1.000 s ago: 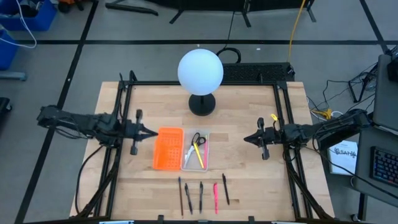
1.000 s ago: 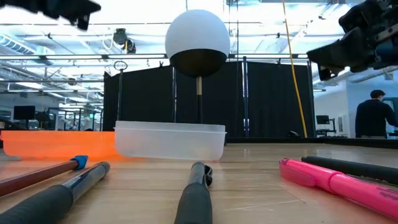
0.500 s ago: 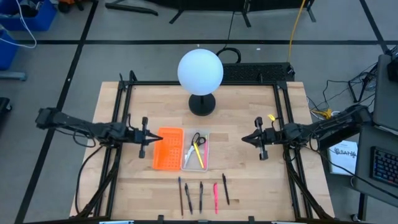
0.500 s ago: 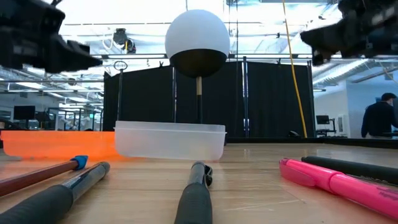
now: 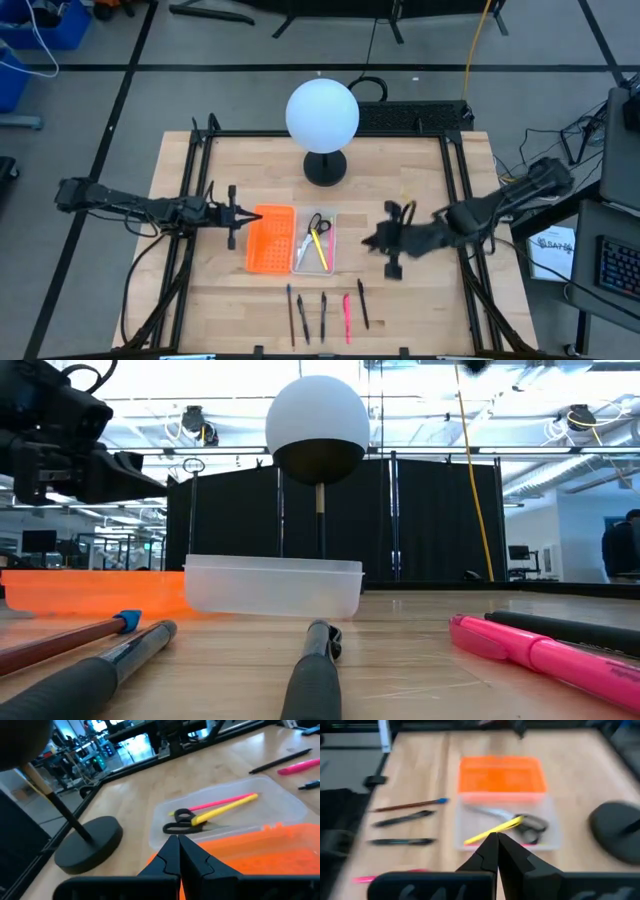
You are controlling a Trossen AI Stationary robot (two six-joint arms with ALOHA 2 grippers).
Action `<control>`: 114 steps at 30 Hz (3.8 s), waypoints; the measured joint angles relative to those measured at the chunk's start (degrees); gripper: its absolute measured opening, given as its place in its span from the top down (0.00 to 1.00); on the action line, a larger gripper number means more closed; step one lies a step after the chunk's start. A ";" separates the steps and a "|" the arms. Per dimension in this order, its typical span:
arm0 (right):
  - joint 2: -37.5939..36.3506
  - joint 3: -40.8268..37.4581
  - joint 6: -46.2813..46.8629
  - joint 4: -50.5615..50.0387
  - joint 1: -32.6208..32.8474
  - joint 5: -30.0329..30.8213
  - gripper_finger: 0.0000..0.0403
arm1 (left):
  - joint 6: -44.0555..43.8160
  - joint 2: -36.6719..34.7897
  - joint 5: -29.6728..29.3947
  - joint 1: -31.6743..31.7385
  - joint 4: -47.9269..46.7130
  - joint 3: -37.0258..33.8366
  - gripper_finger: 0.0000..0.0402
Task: Pick & place school supplies into a supply box
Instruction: Put the black pen into the orange supply box
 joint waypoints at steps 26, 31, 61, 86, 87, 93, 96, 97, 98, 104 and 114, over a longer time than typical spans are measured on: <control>42.49 32.62 78.01 -27.63 13.58 -5.75 0.91 | -8.59 0.02 -9.94 1.52 -4.58 0.00 0.94; 42.41 25.43 83.79 -26.72 11.64 -11.69 0.72 | -7.10 0.02 -10.12 1.52 -4.50 0.00 0.94; 51.44 21.13 88.07 -19.11 8.47 -29.59 0.58 | -8.72 0.09 -12.90 1.52 -4.21 0.06 0.94; 43.67 20.34 77.69 -21.65 6.80 -25.05 0.95 | -10.15 0.08 -12.48 1.52 -3.11 0.09 0.94; 41.66 20.35 77.97 -21.46 6.64 -22.43 0.95 | -10.15 0.09 -12.46 1.52 -2.62 0.09 0.94; 32.50 20.54 77.11 -19.39 4.89 -3.91 0.95 | -10.36 0.09 -12.46 1.52 -2.61 0.11 0.94; 29.77 20.77 75.45 -15.20 2.43 4.89 0.95 | -10.32 0.09 -12.58 1.52 -2.60 0.11 0.94; 29.23 20.86 74.91 -13.97 1.24 6.56 0.95 | -10.32 0.09 -13.05 1.51 -2.55 0.11 0.94; 29.03 20.86 74.56 -12.99 -0.03 7.81 0.95 | -10.37 0.09 -13.88 1.52 -2.37 0.11 0.94; 31.29 20.74 64.56 -1.78 -9.87 0.35 0.95 | -10.16 0.07 -20.08 1.51 -1.04 0.11 0.94; 41.02 20.79 56.99 11.35 -19.19 -18.54 0.95 | -8.59 0.05 -28.61 1.52 -1.28 0.09 0.94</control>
